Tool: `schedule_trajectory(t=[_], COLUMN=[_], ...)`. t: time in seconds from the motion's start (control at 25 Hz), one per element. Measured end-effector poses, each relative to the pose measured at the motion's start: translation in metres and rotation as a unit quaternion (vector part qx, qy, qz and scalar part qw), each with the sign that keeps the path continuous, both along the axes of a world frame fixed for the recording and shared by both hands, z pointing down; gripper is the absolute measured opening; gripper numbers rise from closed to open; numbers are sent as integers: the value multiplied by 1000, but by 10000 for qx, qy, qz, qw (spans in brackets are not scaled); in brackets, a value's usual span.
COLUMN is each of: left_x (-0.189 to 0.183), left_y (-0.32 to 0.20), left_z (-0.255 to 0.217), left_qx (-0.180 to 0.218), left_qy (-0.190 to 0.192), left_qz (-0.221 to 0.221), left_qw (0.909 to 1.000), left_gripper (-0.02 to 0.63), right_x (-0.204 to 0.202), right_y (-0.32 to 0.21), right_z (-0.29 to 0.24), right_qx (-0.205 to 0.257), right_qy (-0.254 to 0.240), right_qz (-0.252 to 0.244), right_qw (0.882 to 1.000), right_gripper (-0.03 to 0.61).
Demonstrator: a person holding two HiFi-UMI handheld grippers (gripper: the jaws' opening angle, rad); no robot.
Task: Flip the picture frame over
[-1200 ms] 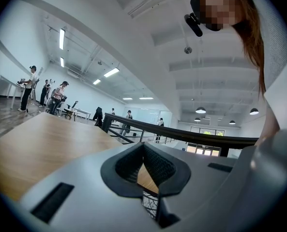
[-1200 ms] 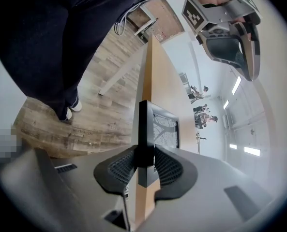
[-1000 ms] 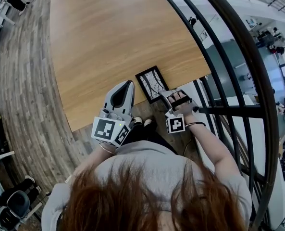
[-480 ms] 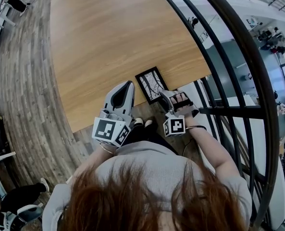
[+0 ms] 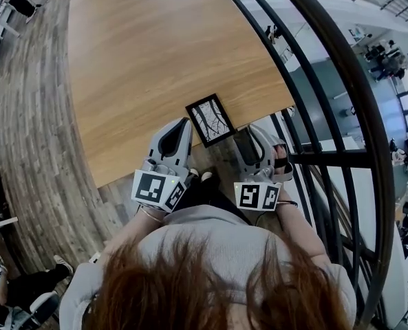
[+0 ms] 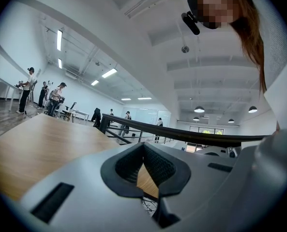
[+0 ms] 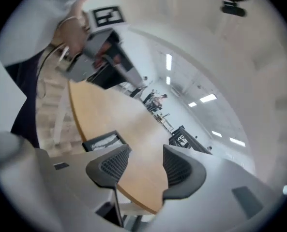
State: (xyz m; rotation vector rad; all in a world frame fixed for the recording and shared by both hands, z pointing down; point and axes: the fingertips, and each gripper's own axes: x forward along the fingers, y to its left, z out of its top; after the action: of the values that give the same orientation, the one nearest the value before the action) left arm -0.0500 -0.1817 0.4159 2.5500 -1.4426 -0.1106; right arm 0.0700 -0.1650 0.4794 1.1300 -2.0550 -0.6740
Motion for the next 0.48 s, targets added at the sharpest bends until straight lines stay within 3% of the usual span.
schedule_trajectory(t=[0.08,0.16,0.24,0.32,0.48], left_x=[7,14,18,17,21], left_y=[7,15,21,21,25], left_z=[-1,-1,-1,-4,-12], left_qx=[63,87,108,156,276], left_qy=[-20,-57,-68,-50,47], left_qz=[20,55,70,41,26], left_qw=[10000,9999,9999,9999,9996], left_gripper=[6,6,6,6,6], right_x=[6,8,5,0,-4], right_y=[-4,-6,-7,-8,4], right_z=[-14,-29,-53,-74,-86], right_qx=[-237,-384,-204,-20,-141], right_qy=[-1247,-2415,-3400,-3952,-4156], right_qz=[451,730,761,736,681], right_qw=[9909,9669,9371,9156,9069], right_gripper=[235,233,220,163,90])
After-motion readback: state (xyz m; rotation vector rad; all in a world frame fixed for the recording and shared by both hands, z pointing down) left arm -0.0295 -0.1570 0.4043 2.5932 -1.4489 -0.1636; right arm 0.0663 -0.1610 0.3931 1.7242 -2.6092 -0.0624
